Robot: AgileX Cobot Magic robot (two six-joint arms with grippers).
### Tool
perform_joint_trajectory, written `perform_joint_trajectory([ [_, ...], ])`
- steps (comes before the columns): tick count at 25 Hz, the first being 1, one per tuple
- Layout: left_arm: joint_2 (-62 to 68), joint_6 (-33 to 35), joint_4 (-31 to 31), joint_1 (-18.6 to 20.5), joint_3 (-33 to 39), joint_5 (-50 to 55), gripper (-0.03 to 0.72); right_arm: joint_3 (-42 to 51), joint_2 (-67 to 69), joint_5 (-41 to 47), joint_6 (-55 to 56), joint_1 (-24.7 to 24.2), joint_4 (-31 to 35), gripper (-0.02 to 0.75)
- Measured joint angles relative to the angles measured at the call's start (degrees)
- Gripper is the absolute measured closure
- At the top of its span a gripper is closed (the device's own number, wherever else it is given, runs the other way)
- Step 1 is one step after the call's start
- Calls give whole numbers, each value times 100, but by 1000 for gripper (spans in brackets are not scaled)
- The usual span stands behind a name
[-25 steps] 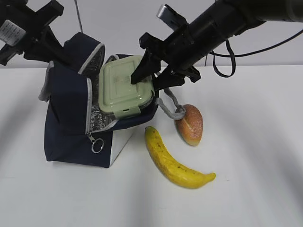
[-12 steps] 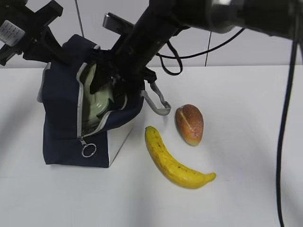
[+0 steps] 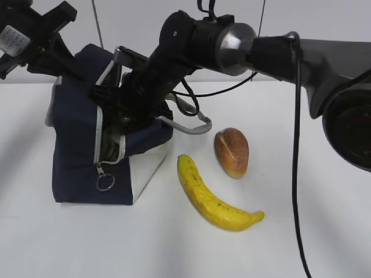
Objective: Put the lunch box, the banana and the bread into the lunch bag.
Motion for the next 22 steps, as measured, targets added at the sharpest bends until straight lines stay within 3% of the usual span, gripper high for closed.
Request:
perform_joint_trajectory([
  [5,0,0,137,0,0,-65,691,-72,-12,-74,9,0,-396,321],
  [12,0,0,157,0,0,-84,691,-1165,-12,1530,9,-112,-1246,321],
  [15,0,0,186,0,0,-84,691,-1759,-123,1642,9,-123,-1707,321],
  [22,0,0,207,0,0,-74,691,-1757,-949,1769,-37,-167,-2456,321],
])
